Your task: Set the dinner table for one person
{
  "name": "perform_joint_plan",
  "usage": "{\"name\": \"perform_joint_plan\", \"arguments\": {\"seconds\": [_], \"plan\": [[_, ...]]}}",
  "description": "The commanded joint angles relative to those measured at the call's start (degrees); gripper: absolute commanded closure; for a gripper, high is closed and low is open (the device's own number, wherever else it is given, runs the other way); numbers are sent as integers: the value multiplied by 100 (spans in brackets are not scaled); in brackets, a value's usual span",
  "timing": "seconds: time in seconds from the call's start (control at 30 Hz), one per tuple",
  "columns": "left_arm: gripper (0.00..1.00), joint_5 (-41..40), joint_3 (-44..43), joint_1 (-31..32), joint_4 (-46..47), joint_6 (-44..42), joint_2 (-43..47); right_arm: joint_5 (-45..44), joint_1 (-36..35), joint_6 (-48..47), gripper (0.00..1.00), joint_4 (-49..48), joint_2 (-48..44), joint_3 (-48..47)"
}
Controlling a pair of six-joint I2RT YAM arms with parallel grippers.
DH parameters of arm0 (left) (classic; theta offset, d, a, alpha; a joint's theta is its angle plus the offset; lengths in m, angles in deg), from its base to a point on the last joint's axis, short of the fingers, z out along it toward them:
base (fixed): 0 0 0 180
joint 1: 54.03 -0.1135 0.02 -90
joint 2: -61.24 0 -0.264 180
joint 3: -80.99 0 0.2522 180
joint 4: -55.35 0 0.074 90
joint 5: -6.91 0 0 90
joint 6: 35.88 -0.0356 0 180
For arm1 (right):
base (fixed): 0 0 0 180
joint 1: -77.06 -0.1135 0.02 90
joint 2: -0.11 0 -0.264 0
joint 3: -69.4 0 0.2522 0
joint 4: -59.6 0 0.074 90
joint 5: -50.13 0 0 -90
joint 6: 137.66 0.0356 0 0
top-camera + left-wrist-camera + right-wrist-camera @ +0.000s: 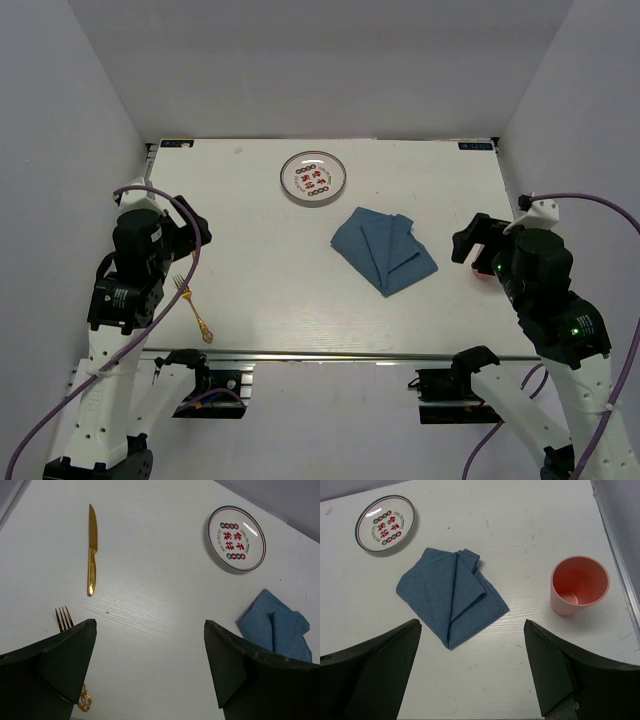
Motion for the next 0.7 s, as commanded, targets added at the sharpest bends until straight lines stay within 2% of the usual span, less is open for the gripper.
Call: {"name": "perform_joint_plan", "arguments": {"seconds": [0.0, 0.23, 0.37, 0.47, 0.57, 0.67], "plan": [[2, -69, -15, -32, 35, -31, 31, -236, -21, 101, 11, -325, -6, 4], [2, 150, 12, -32, 88, -31, 66, -166, -30, 119, 11, -596, -199, 57], [2, 256, 405, -32, 307, 4, 66, 746, -21, 354, 11, -1467, -341, 784], [2, 343, 749, -32, 562, 4, 101, 1413, -56, 567, 11, -1791, 492, 935], [2, 633, 1084, -32, 747, -110, 58, 1854, -47, 769, 11, -2633, 1205, 1418], [2, 774, 1110, -32, 808, -145, -4, 2161, -109, 813, 13, -3048, 2179, 1306]]}}
